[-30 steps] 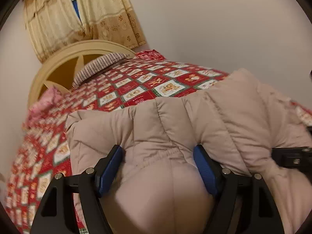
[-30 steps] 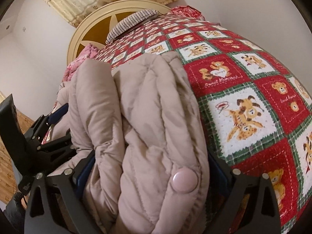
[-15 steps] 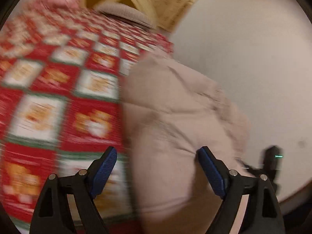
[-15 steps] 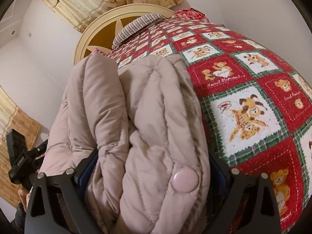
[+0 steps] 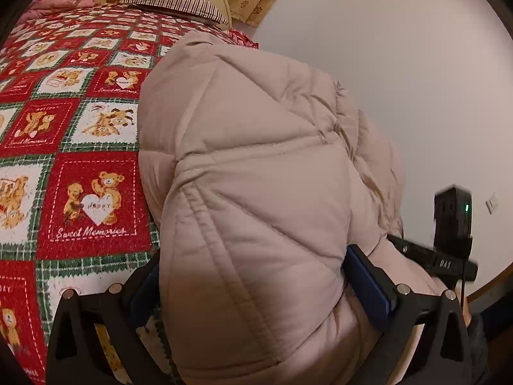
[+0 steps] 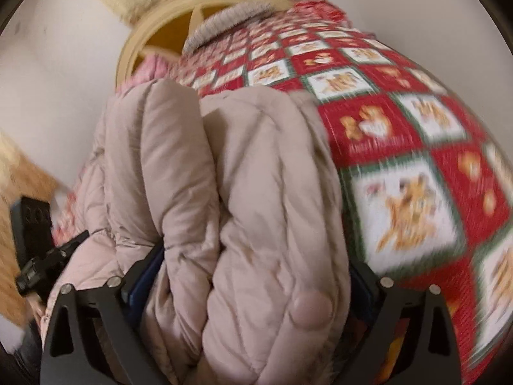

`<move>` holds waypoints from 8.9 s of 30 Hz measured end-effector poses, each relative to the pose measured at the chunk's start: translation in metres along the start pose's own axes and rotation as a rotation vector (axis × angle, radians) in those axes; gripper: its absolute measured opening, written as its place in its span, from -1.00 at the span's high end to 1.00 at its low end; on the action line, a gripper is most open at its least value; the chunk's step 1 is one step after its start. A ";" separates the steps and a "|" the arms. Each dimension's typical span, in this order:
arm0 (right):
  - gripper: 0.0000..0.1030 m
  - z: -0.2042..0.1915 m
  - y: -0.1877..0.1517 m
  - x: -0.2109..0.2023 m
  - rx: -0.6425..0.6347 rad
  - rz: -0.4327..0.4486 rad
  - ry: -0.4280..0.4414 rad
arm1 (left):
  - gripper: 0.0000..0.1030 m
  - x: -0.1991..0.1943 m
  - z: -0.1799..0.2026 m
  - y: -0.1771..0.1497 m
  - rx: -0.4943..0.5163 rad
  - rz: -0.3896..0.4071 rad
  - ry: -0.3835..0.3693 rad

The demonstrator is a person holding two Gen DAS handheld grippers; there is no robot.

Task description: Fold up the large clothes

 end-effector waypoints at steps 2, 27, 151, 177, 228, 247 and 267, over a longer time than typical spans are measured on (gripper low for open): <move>-0.98 -0.004 0.013 0.004 -0.075 -0.025 -0.006 | -0.98 0.004 -0.003 0.001 -0.013 -0.002 -0.006; -0.71 0.002 -0.001 0.022 0.046 0.034 0.048 | -0.98 0.025 -0.006 0.007 0.023 -0.025 0.049; 0.01 0.085 -0.175 -0.152 0.410 0.340 0.128 | -0.95 0.063 0.191 -0.084 0.447 -0.184 -0.070; 0.51 0.037 -0.152 -0.210 0.207 0.286 -0.389 | -0.98 0.039 0.204 -0.097 0.587 -0.070 0.095; -0.96 -0.107 -0.309 -0.390 0.125 0.659 -0.497 | -0.98 -0.234 0.213 -0.165 0.530 0.299 0.360; -1.00 -0.179 -0.305 -0.389 -0.029 0.825 -0.455 | -0.98 -0.300 0.223 -0.166 0.526 0.471 0.420; -1.00 -0.177 -0.305 -0.386 0.016 0.819 -0.460 | -0.98 -0.292 0.223 -0.171 0.541 0.453 0.423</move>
Point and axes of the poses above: each gripper's, at about its wrist camera, not at the fingertips, and x roughly the way its jaws point, z to its right, y to its top, the point moved 5 cm from there along x, roughly the way its jaws point, and after that the axes turned 2 degrees about x, right-handed, at the moved point
